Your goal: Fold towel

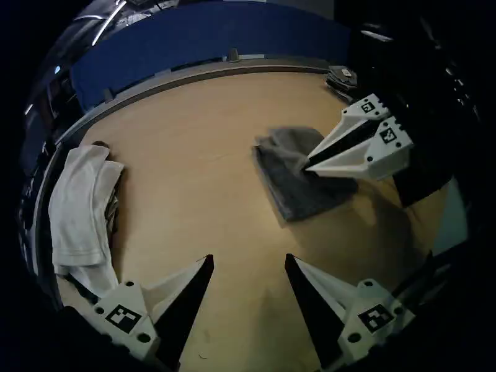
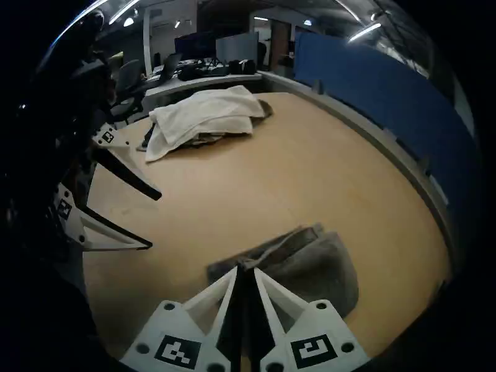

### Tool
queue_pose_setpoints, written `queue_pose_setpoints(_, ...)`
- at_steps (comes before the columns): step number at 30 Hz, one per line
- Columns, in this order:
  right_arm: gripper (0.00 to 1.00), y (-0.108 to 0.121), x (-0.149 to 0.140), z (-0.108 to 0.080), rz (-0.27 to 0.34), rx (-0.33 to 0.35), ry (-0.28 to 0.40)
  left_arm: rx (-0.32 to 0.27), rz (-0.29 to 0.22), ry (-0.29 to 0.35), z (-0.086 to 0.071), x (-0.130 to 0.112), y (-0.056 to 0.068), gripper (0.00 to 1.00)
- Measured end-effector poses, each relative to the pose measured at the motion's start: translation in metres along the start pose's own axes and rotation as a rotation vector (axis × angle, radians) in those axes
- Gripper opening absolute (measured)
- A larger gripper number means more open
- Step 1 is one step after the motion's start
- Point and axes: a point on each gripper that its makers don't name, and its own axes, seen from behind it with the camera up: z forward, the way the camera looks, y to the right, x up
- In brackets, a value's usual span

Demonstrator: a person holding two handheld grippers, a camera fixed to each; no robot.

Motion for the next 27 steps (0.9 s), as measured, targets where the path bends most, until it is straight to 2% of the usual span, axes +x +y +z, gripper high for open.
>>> queue_pose_setpoints(6,0.04,-0.017,-0.021,0.024,0.036,0.039,-0.037,-0.003,-0.005,-0.004,0.001,-0.003,0.001,0.85)
queue_pose_setpoints(12,0.04,-0.017,-0.024,0.024,0.063,0.055,-0.032,-0.004,-0.007,-0.004,0.004,-0.002,0.000,0.85)
queue_pose_setpoints(27,0.04,-0.023,-0.031,0.023,0.057,0.087,-0.046,-0.009,0.000,-0.008,0.005,-0.001,0.001,0.85)
